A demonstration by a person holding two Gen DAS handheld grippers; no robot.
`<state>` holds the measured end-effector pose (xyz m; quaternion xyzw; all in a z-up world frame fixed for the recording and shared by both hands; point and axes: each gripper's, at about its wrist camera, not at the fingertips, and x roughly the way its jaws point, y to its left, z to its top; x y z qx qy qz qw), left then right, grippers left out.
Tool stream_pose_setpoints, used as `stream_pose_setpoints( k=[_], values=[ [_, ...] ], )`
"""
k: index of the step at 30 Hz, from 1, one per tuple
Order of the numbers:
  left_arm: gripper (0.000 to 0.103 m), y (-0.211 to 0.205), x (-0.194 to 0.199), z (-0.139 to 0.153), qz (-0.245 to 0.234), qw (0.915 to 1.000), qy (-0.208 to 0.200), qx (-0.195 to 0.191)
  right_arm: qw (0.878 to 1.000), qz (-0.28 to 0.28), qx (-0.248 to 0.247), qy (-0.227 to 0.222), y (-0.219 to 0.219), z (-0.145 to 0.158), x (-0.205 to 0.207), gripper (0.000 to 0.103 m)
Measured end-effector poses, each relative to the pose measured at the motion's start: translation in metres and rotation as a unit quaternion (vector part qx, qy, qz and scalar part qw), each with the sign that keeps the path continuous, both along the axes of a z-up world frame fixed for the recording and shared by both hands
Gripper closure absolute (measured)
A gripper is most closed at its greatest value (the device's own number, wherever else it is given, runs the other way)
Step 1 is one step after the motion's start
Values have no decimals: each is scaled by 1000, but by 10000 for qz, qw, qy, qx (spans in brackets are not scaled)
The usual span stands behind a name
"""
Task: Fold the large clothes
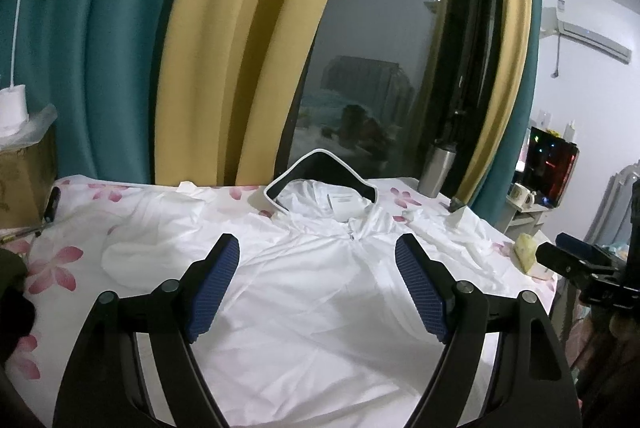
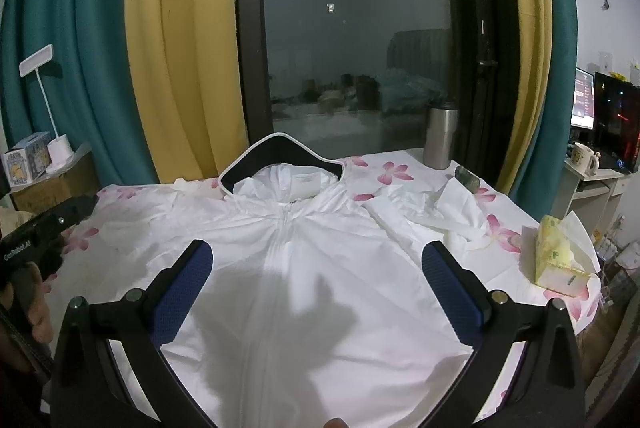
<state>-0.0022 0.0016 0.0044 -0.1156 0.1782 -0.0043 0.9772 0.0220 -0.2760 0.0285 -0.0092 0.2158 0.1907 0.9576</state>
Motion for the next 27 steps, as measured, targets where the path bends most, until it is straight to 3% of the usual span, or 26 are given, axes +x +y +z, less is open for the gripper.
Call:
stream_pose_setpoints(
  k=[27],
  values=[
    [20, 10, 2, 0, 69, 10000, -25, 57, 9997, -6, -174, 172, 9, -7, 14, 1]
  ],
)
